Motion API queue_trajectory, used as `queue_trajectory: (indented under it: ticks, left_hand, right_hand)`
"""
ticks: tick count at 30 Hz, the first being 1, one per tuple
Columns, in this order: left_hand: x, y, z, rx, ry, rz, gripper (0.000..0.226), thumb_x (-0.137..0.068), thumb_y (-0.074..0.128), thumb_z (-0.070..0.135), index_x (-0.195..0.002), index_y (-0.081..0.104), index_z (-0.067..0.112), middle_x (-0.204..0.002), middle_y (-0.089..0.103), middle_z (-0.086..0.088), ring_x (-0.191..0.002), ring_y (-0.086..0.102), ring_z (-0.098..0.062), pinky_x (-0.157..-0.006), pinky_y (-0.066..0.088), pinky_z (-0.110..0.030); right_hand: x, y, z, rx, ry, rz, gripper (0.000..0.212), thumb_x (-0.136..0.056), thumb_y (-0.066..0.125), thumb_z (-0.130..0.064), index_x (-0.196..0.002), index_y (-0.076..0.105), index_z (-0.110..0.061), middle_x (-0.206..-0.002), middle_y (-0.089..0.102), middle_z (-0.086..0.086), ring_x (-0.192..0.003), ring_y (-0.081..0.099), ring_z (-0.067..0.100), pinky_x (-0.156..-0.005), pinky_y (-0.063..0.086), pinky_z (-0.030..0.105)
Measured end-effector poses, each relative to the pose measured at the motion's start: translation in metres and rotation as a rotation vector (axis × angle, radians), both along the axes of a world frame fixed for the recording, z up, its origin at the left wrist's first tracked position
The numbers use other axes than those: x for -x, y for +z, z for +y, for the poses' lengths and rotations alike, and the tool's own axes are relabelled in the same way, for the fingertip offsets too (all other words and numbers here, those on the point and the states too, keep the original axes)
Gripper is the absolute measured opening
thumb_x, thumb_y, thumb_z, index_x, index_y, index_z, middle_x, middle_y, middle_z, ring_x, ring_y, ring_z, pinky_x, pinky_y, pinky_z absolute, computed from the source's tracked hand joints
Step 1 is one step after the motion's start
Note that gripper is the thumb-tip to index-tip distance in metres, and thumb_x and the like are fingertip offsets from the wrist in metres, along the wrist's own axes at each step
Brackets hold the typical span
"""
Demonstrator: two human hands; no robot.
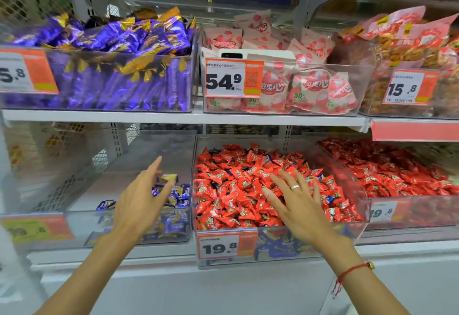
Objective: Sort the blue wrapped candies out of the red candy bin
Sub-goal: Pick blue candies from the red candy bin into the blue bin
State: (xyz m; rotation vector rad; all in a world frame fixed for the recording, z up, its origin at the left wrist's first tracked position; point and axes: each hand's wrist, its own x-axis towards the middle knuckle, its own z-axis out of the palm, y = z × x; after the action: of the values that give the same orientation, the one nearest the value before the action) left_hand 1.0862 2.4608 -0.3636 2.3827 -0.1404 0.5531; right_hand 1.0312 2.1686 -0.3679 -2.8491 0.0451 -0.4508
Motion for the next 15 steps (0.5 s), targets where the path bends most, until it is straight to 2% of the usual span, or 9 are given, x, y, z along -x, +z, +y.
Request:
queue_trajectory:
  ticks: [1,3,6,7,9,13,15]
  left_hand:
    - [0.003,0.001,-0.002,0.030,-0.058,0.034,0.056,-0.093,0.050,0.050,-0.145,0.034,0.040,-0.125,0.059,0.013,-0.108,0.059,-0.019,-0.086,0.049,-0.042]
    - [0.010,0.003,-0.013,0.056,-0.131,0.047,0.054,-0.093,0.042,0.057,-0.145,0.032,0.044,-0.133,0.055,0.016,-0.117,0.056,-0.016,-0.094,0.046,-0.045]
    - [0.016,0.007,-0.029,0.049,-0.168,0.059,0.050,-0.096,0.037,0.055,-0.143,0.040,0.039,-0.143,0.048,0.015,-0.128,0.047,-0.012,-0.101,0.040,-0.034]
    - [0.017,0.008,-0.033,0.034,-0.176,0.060,0.049,-0.097,0.038,0.053,-0.143,0.040,0.038,-0.144,0.046,0.014,-0.129,0.046,-0.011,-0.098,0.039,-0.032]
    - [0.017,0.008,-0.036,0.014,-0.190,0.051,0.047,-0.098,0.040,0.050,-0.143,0.039,0.037,-0.143,0.047,0.013,-0.126,0.049,-0.012,-0.090,0.041,-0.030]
    - [0.014,0.004,-0.034,0.018,-0.183,0.048,0.047,-0.098,0.042,0.049,-0.144,0.038,0.039,-0.133,0.053,0.016,-0.107,0.053,-0.003,-0.075,0.037,-0.025]
    - [0.014,0.003,-0.035,0.038,-0.185,0.050,0.047,-0.097,0.041,0.049,-0.143,0.039,0.041,-0.129,0.054,0.017,-0.095,0.047,0.003,-0.072,0.033,-0.025]
  right_hand:
    - [-0.001,0.000,0.004,0.027,-0.008,-0.048,0.089,-0.077,-0.007,-0.077,-0.149,0.024,-0.036,-0.158,0.016,-0.012,-0.148,-0.003,0.015,-0.116,-0.006,0.050]
    - [-0.006,0.004,0.013,0.073,-0.014,-0.186,0.079,-0.085,0.000,-0.069,-0.146,0.034,-0.031,-0.154,0.029,-0.010,-0.147,0.008,0.017,-0.117,-0.003,0.048]
    - [-0.024,0.014,0.029,0.158,0.048,-0.383,0.046,-0.098,0.028,-0.041,-0.131,0.054,-0.021,-0.136,0.053,-0.003,-0.134,0.037,0.022,-0.114,0.019,0.046]
    - [-0.033,0.018,0.034,0.156,0.112,-0.354,0.038,-0.099,0.036,-0.029,-0.130,0.054,-0.019,-0.133,0.056,0.000,-0.130,0.042,0.023,-0.111,0.027,0.043]
    - [-0.055,0.025,0.045,0.139,0.246,-0.186,0.038,-0.099,0.043,-0.016,-0.135,0.050,-0.015,-0.136,0.054,0.004,-0.129,0.043,0.023,-0.108,0.035,0.037]
    - [-0.107,0.037,0.068,0.220,0.229,0.006,0.047,-0.101,0.039,-0.030,-0.145,0.035,-0.015,-0.148,0.041,0.010,-0.135,0.037,0.028,-0.110,0.032,0.039]
    - [-0.127,0.040,0.079,0.217,0.177,0.111,0.052,-0.102,0.034,-0.040,-0.149,0.027,-0.019,-0.154,0.030,0.009,-0.141,0.027,0.032,-0.115,0.022,0.042]
